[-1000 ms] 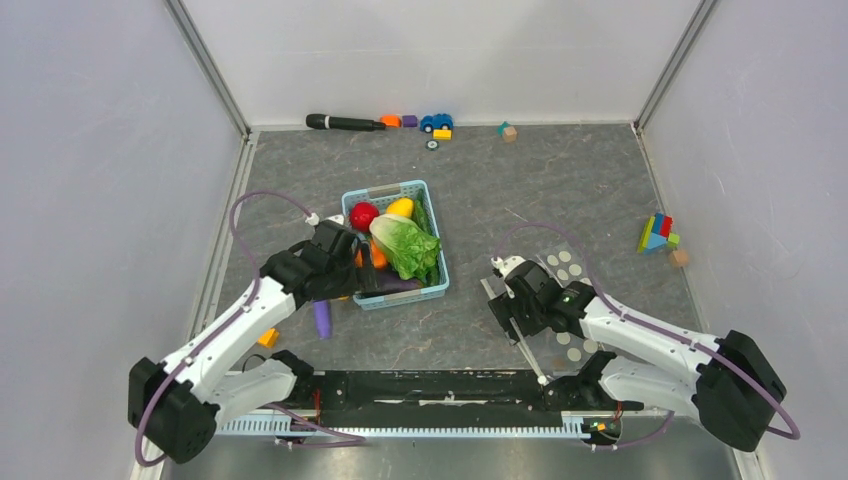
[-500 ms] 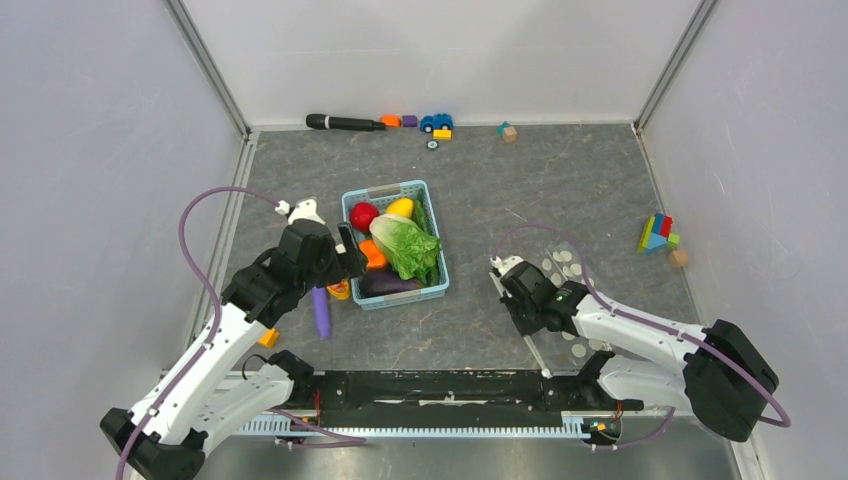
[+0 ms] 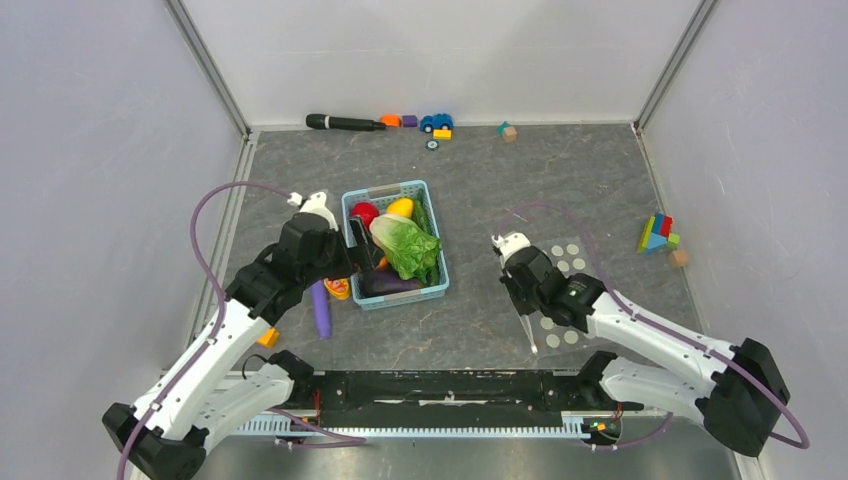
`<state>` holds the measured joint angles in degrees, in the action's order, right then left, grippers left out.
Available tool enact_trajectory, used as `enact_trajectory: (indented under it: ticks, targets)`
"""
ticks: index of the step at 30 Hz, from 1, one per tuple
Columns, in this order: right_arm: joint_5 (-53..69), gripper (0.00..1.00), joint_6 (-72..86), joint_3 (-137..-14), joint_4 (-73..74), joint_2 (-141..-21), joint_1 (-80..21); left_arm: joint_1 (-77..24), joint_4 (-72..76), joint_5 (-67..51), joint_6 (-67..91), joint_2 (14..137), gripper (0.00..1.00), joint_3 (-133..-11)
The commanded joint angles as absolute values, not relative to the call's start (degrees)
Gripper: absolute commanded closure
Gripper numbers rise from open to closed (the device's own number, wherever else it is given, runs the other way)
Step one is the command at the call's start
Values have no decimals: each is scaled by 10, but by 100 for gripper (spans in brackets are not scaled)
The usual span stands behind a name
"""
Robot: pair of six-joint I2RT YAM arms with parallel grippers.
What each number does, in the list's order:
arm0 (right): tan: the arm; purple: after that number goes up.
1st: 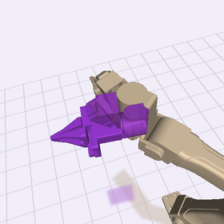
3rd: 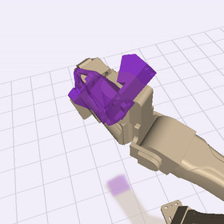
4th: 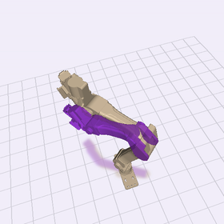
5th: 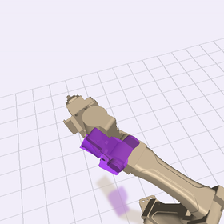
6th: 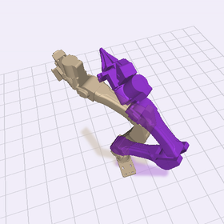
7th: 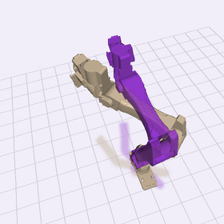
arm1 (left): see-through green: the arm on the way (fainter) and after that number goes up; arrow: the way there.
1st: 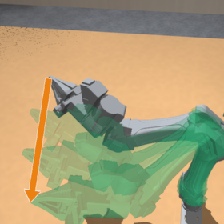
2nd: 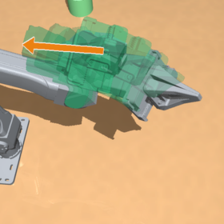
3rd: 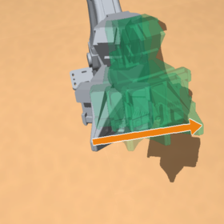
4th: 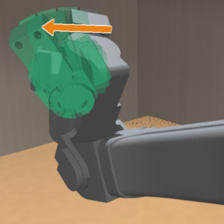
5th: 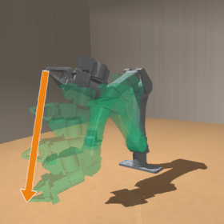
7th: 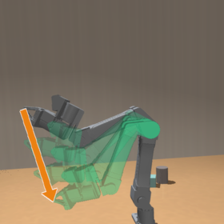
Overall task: Place the food in the zip-top bag and seal the zipper
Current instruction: Pick up the zipper food storage bag at the center of the board.
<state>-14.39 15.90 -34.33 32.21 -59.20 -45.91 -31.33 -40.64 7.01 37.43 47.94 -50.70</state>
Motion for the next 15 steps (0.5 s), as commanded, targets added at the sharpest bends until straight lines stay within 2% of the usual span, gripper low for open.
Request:
enact_trajectory:
  ticks: [1, 6, 15]
  targets:
    - [-175, 100, 127, -417, 311, -570, -460, -315, -309, -38, 353, 499, 0, -518]
    - [-167, 100, 123, -457, 310, -571, -460, -329, -201, -130, 392, 565, 0, -526]
    - [-123, 100, 105, -521, 316, -546, -460, -453, -171, -80, 367, 729, 0, -650]
